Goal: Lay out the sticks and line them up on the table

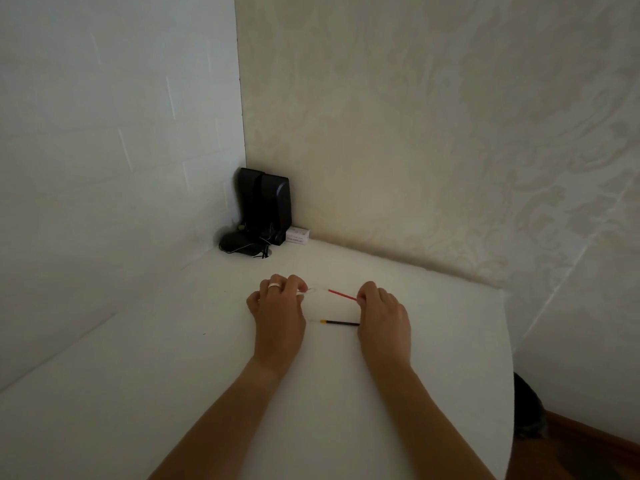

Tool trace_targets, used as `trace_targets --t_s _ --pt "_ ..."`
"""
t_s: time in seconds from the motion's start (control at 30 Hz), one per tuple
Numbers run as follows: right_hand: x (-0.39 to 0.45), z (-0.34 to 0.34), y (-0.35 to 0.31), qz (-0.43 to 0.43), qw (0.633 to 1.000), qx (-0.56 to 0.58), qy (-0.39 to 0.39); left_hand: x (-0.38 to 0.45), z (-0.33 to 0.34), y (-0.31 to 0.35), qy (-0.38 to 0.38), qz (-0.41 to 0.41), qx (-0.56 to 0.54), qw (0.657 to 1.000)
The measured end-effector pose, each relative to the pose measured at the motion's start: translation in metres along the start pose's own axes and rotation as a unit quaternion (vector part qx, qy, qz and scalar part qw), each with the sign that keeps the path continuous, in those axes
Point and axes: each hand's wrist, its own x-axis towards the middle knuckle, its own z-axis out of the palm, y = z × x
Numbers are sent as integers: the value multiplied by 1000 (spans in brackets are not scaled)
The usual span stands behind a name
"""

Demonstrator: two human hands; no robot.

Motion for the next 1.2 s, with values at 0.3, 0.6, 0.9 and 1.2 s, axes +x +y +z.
trace_targets --t_s 0.3,0.6,0.9,1.2 --pt "-5 0 11 16 1000 8 18 0 1 0 10 22 5 1000" --pt "-5 3 12 37 999 14 21 0 3 0 9 47 26 999" --pt "-6 0 10 34 999 23 13 2 4 -3 -3 76 22 997" --pt "-7 -1 10 43 998 28 22 3 4 -3 -1 71 13 997"
